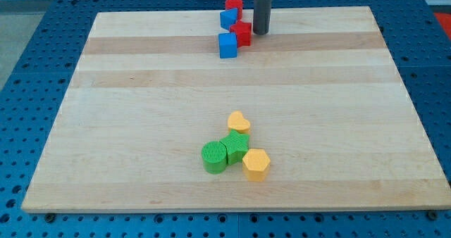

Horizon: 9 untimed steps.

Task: Nudge the blue cube right a bit

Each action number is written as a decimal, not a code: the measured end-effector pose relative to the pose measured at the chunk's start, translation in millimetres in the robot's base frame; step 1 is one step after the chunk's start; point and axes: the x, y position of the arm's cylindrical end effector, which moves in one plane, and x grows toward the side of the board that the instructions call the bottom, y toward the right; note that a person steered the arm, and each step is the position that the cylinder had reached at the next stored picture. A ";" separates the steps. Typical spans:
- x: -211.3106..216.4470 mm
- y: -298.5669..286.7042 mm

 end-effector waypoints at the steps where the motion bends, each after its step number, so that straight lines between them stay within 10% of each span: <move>1: 21.9 -16.6; 4: 83.3 -19.6; 6: 150.6 -141.5; 9: 67.0 -241.3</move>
